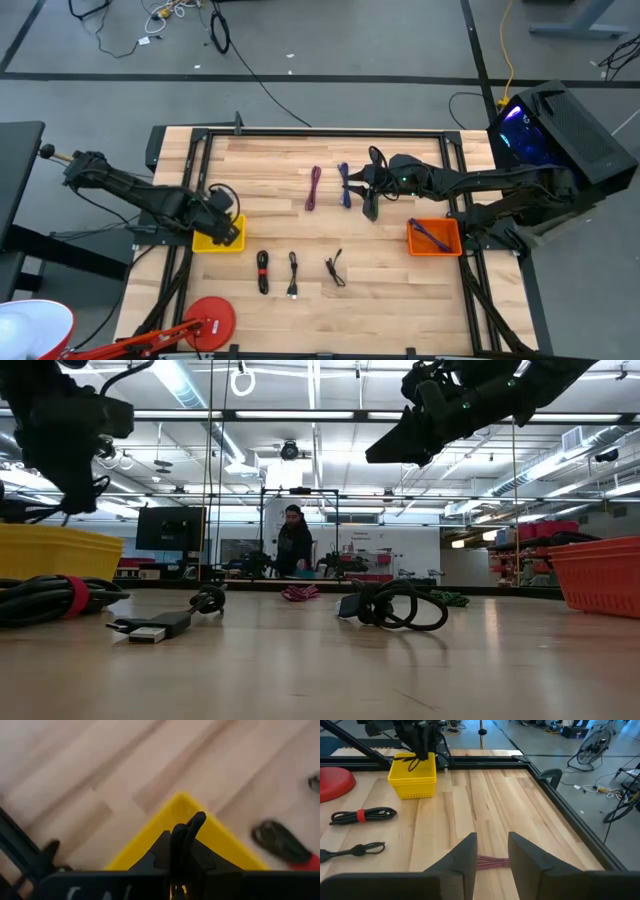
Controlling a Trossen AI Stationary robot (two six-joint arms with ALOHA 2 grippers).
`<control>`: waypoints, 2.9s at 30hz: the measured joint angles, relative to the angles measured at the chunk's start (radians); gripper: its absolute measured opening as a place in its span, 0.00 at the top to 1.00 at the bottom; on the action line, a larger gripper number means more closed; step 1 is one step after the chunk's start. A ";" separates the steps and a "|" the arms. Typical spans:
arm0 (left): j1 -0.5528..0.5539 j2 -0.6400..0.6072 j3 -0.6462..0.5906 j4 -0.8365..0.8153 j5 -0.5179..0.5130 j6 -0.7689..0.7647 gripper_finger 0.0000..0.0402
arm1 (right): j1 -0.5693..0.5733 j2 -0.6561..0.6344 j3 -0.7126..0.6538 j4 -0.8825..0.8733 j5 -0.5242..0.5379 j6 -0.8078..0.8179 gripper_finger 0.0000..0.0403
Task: Pick & Place USB Port
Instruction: Put the black USB cable into the yellow bin
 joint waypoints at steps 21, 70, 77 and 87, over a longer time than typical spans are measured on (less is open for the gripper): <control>0.001 0.005 0.000 -0.125 0.029 -0.100 0.66 | 0.000 0.001 -0.002 -0.007 0.000 0.010 0.73; -0.008 0.439 0.001 0.790 0.425 -0.295 0.67 | -0.053 0.001 -0.099 0.024 0.000 -0.096 0.73; -0.035 0.490 0.104 0.799 0.430 -0.323 0.69 | -0.078 0.001 -0.173 0.160 -0.002 -0.091 0.73; -0.080 0.775 0.527 0.191 0.488 -0.199 0.83 | -0.079 0.001 -0.174 0.206 -0.027 -0.091 0.73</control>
